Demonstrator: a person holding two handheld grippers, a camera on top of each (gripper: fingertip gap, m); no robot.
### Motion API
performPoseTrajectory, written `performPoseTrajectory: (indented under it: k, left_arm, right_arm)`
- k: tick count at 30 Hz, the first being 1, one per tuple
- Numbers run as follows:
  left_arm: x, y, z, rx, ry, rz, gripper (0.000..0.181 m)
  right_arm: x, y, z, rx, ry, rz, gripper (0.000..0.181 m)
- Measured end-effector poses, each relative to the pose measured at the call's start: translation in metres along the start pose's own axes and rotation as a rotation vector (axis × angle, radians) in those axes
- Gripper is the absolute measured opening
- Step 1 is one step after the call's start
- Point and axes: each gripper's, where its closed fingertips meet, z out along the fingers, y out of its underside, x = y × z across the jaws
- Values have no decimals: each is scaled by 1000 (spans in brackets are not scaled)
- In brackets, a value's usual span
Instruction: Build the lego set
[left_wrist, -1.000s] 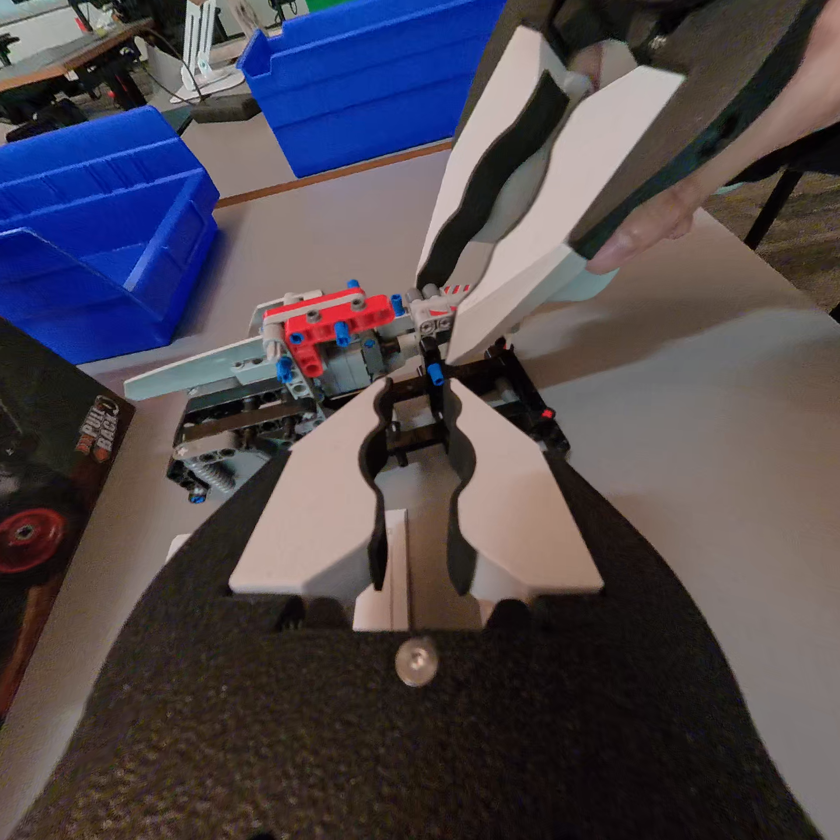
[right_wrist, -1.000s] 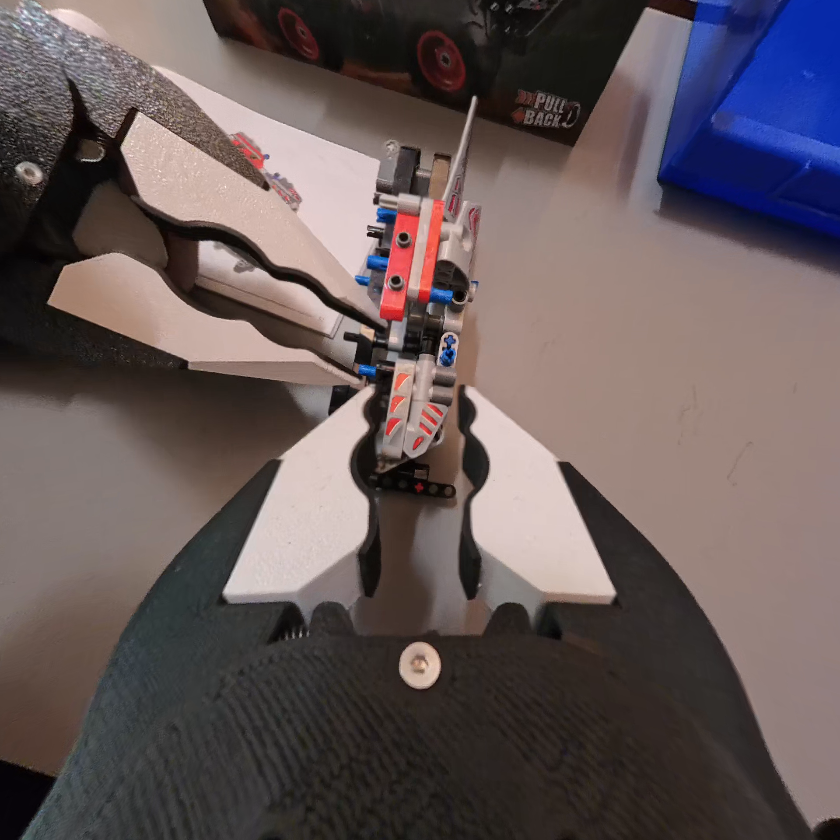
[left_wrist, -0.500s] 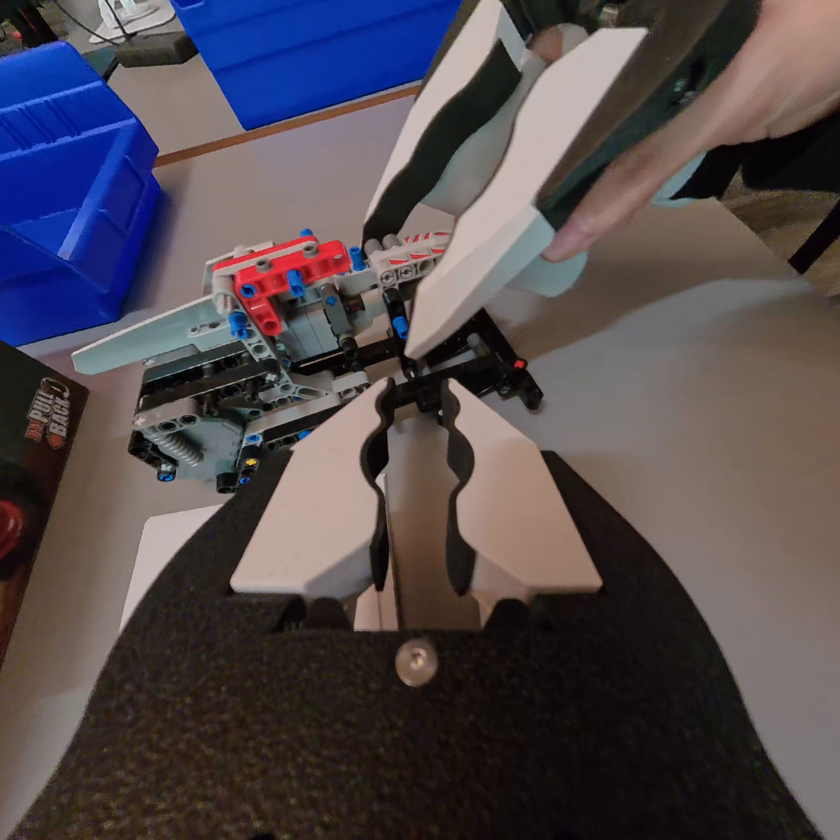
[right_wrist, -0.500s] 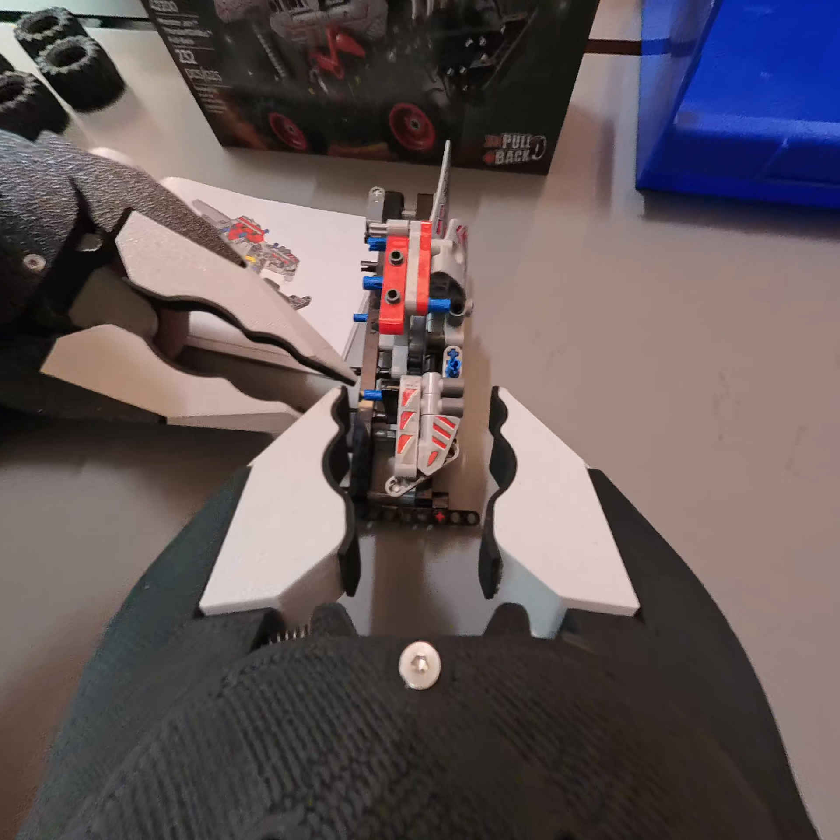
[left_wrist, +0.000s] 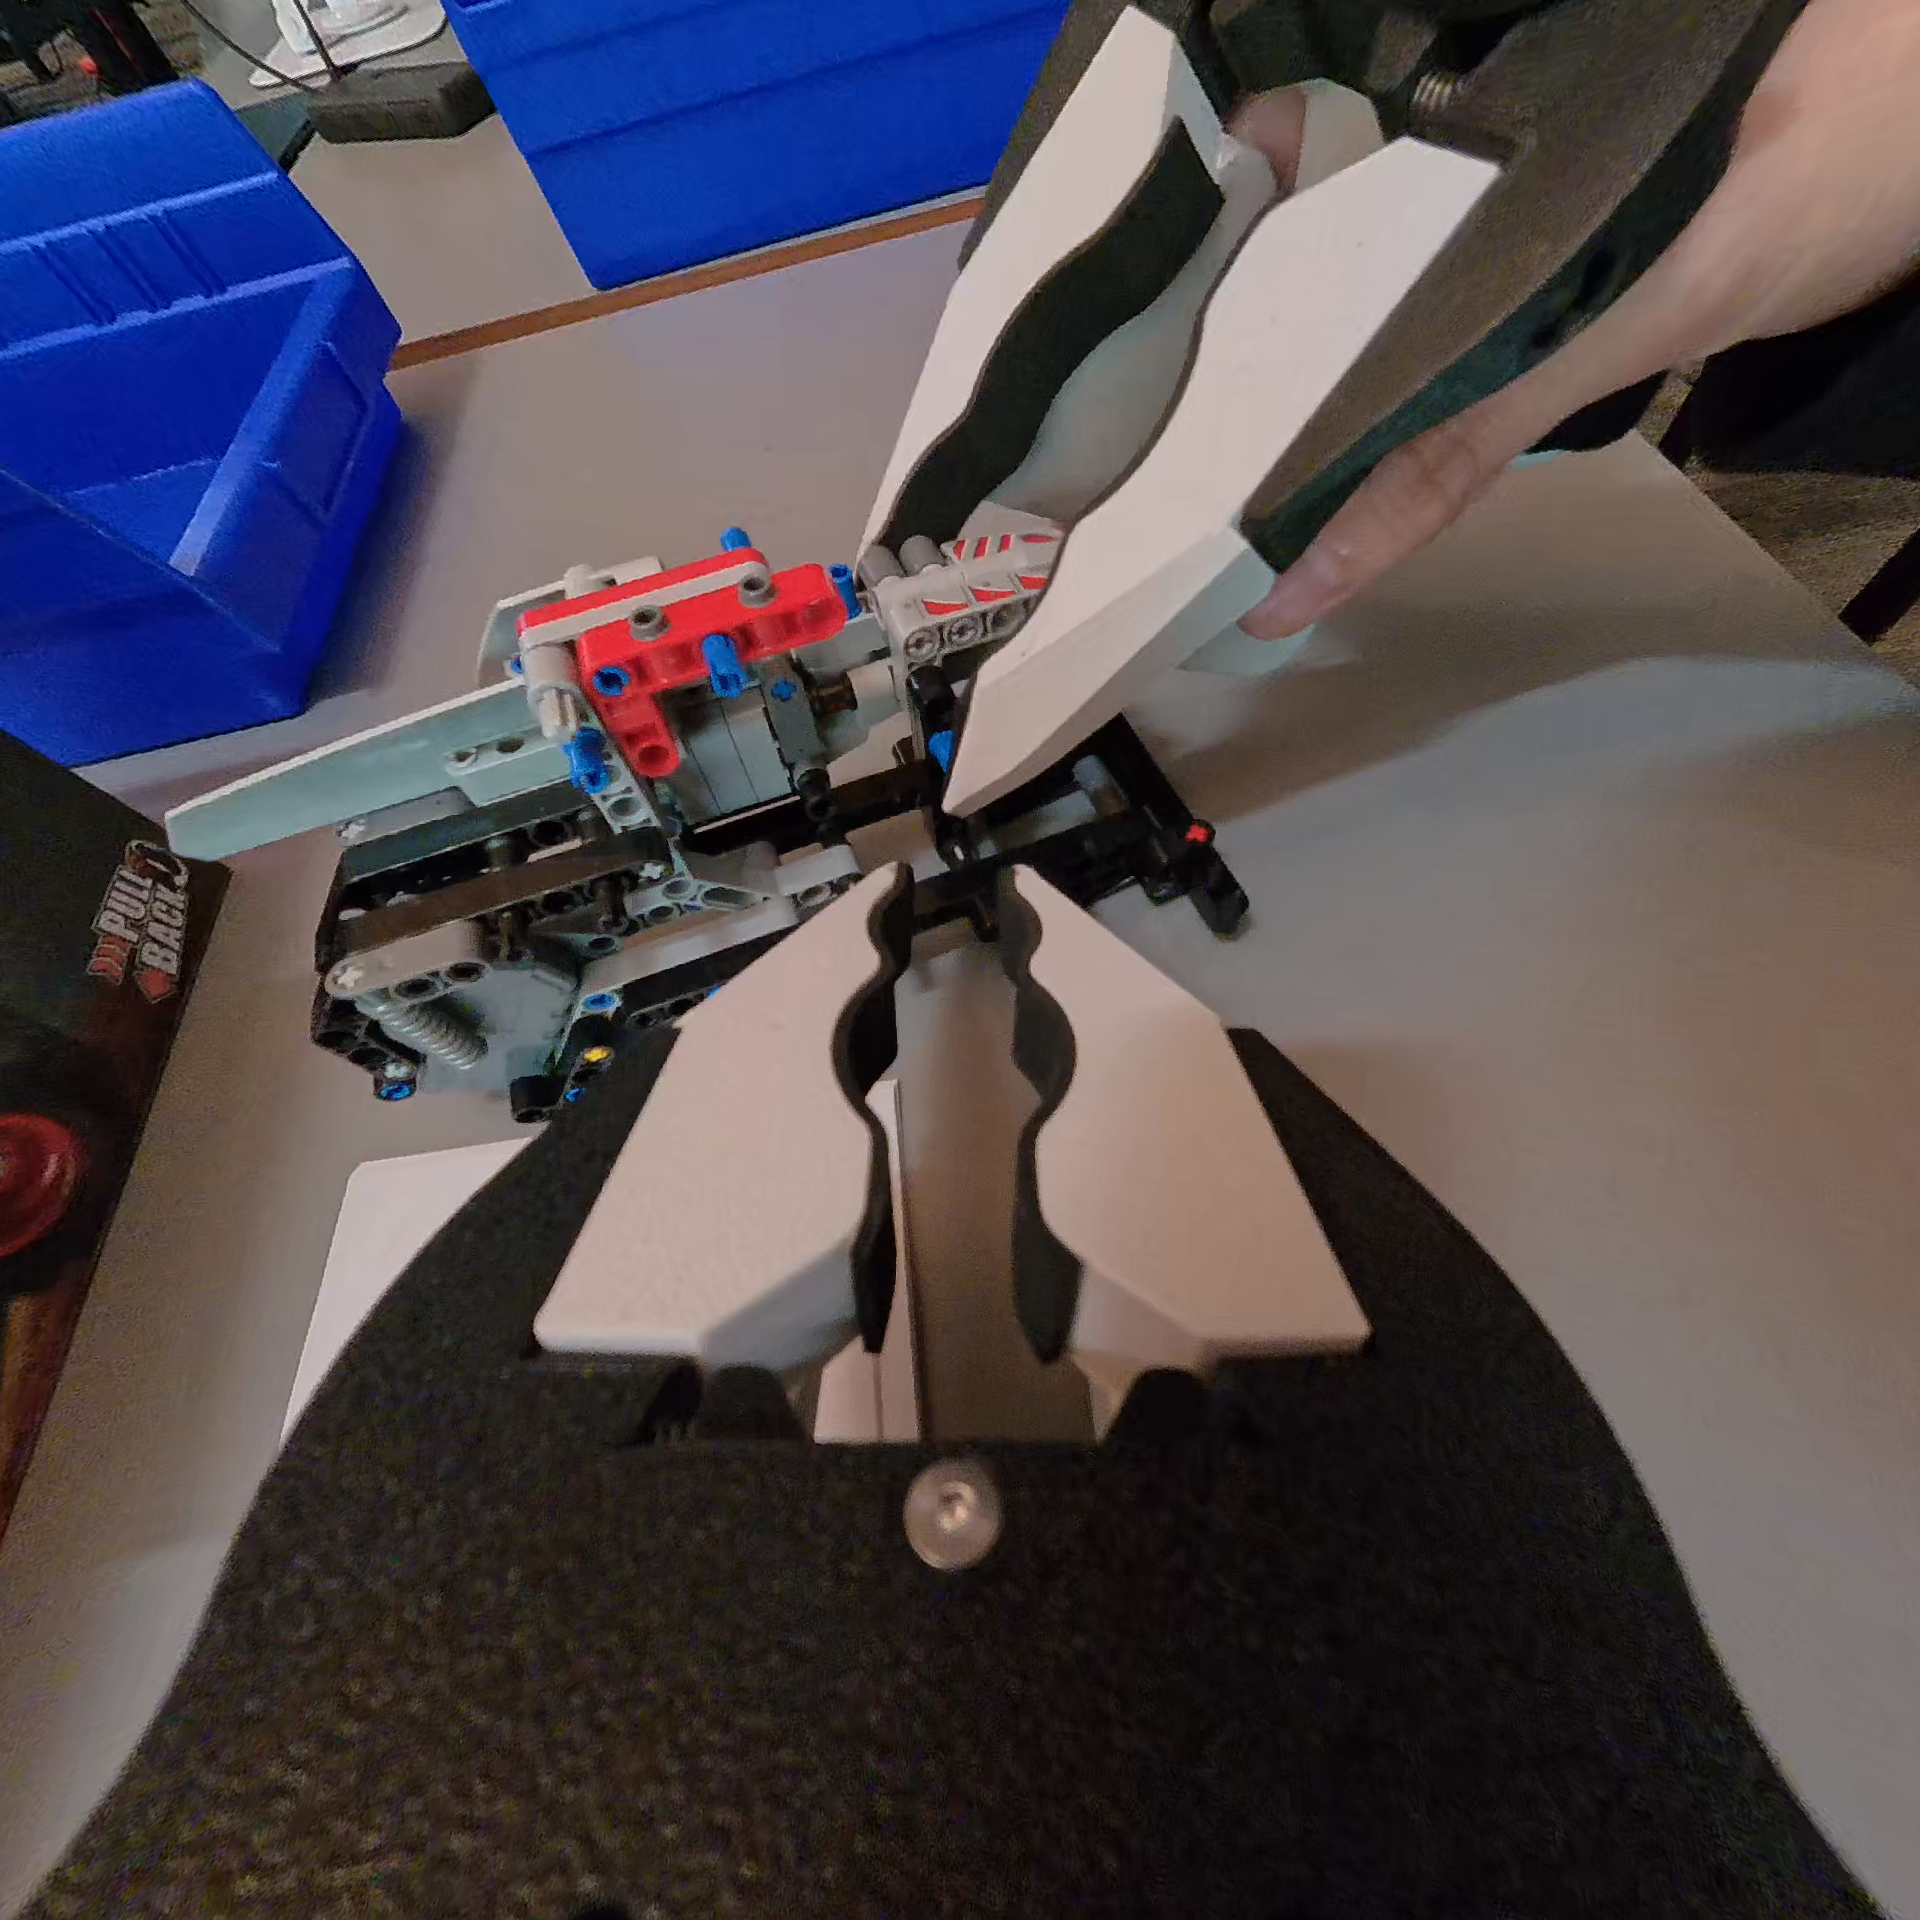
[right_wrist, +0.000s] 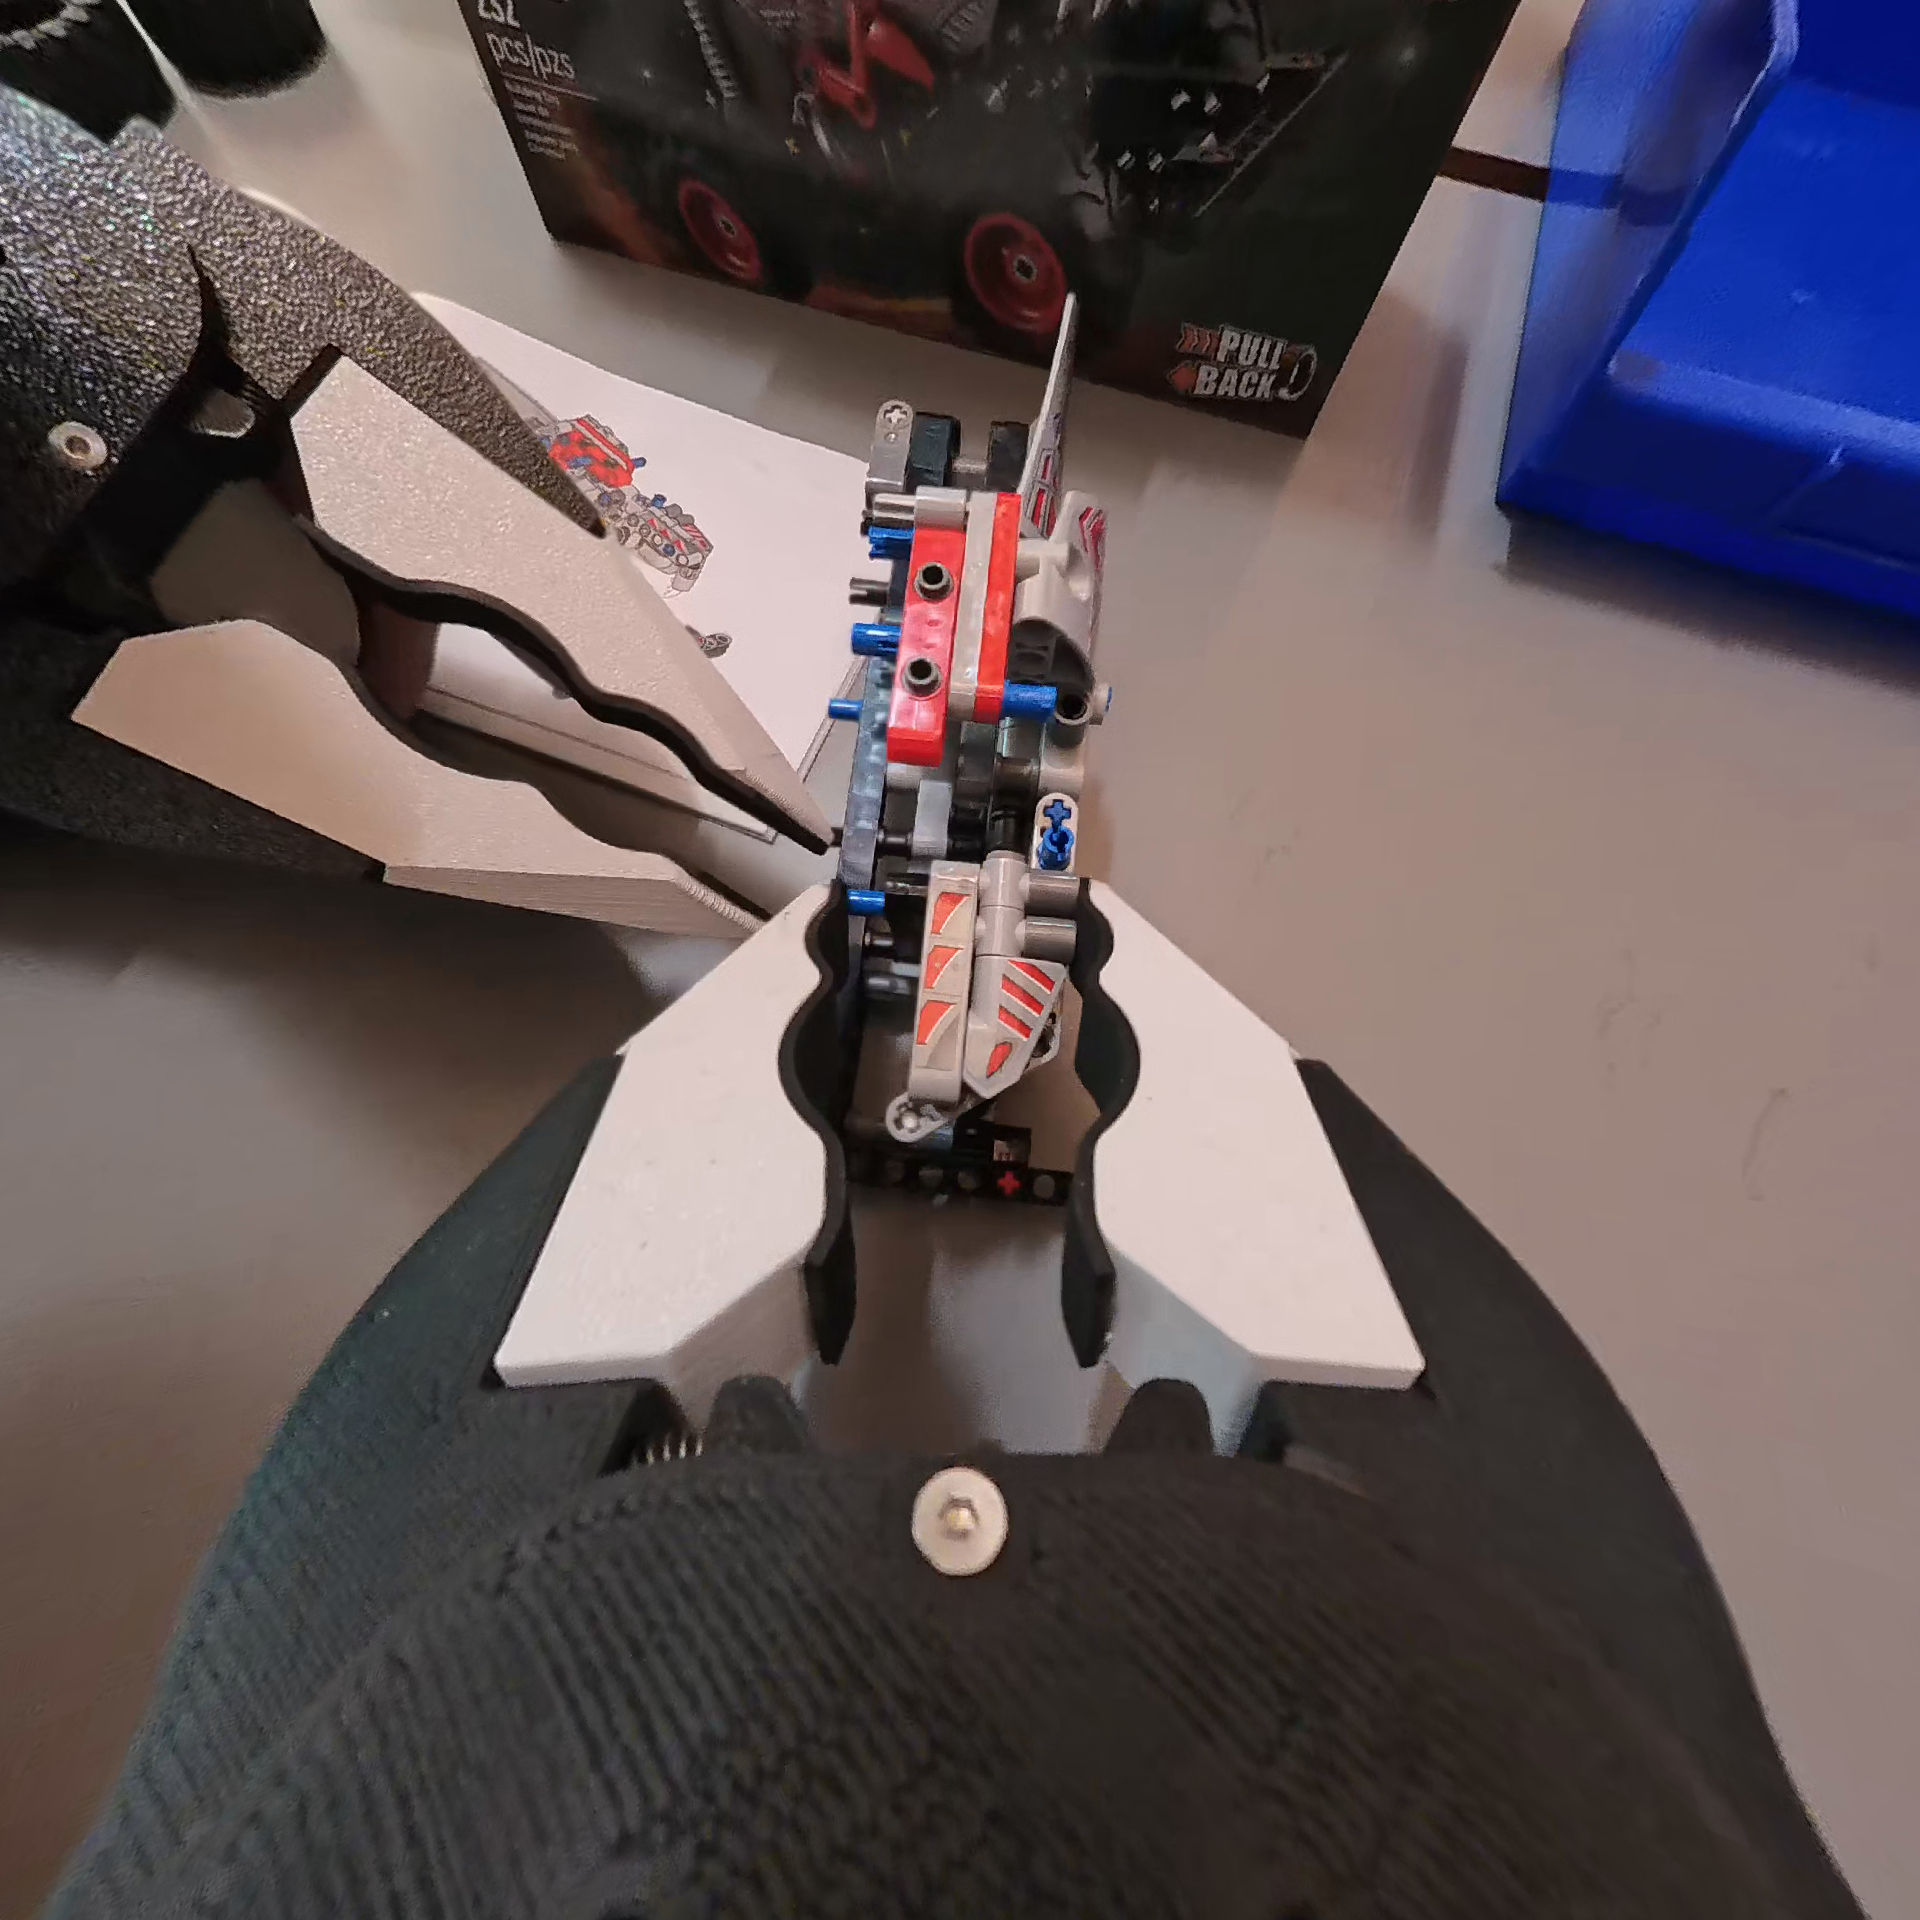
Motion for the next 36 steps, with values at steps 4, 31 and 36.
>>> performPoseTrajectory:
  k: [4,31,36]
  left_arm:
    - [1,1,1,-6,-6,13,14]
    - [-6,-19,17,47,-114,-27,7]
    - [-6,-19,18,42,-150,37,7]
  right_arm:
    - [-3,12,-3,-81,7,-74,73]
    - [-3,7,-20,126,5,45,24]
    - [-2,8,-21,117,22,30,24]
